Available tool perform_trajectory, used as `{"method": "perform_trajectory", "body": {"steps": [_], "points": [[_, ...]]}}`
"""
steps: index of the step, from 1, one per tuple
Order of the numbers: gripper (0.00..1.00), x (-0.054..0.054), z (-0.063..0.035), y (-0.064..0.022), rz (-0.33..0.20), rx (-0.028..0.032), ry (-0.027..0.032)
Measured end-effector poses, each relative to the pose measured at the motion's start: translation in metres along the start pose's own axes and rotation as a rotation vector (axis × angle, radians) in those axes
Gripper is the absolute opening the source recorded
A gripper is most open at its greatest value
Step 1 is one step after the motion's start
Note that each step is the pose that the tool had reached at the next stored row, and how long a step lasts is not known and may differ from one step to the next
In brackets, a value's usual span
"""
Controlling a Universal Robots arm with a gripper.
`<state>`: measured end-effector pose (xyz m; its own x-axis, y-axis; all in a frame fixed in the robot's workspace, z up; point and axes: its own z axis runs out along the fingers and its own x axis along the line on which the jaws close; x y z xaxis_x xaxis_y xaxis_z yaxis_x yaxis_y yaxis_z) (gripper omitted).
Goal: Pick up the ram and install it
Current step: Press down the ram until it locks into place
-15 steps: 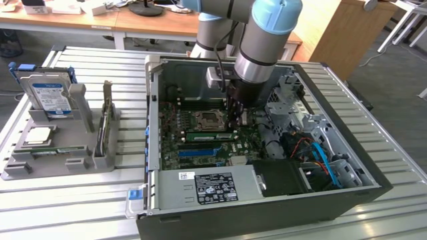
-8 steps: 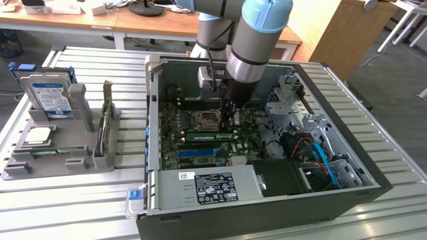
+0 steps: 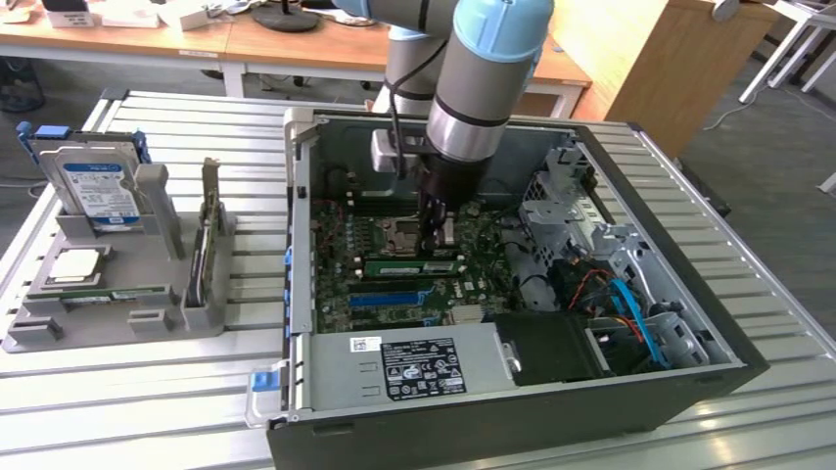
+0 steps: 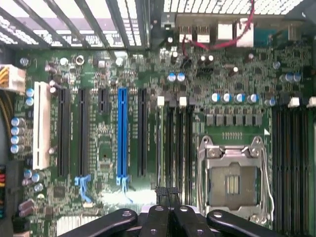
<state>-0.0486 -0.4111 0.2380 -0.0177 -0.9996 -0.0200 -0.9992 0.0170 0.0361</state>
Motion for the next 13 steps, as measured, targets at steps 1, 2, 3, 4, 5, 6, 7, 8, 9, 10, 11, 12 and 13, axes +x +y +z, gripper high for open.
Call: {"method": "perform_trajectory", "body": {"steps": [1, 2, 3, 4, 5, 6, 7, 8, 9, 10, 11, 12, 13], "points": [[0.1, 0.0, 0.0001, 0.0022, 0.0, 0.0004, 0.0001], [0.1, 0.0, 0.0001, 0.0044, 0.0, 0.0007, 0.0001], [0.1, 0.0, 0.0002, 0.0068, 0.0, 0.0011, 0.0001], [0.1, 0.0, 0.0003, 0.009, 0.0, 0.0015, 0.0001], [0.1, 0.0, 0.0004, 0.0112, 0.0, 0.0019, 0.0001], [0.1, 0.0, 0.0005, 0.0133, 0.0, 0.0022, 0.0001], [0.1, 0.0, 0.0006, 0.0154, 0.0, 0.0025, 0.0002], [0.1, 0.0, 0.0006, 0.0175, 0.0, 0.0028, 0.0002], [0.1, 0.0, 0.0007, 0.0195, 0.0, 0.0032, 0.0003], [0.1, 0.0, 0.0008, 0.0216, 0.0, 0.0035, 0.0003], [0.1, 0.0, 0.0008, 0.0237, 0.0, 0.0039, 0.0003], [0.1, 0.0, 0.0009, 0.0256, 0.0, 0.0044, 0.0004], [0.1, 0.0, 0.001, 0.0275, 0.0, 0.0049, 0.0004]]}}
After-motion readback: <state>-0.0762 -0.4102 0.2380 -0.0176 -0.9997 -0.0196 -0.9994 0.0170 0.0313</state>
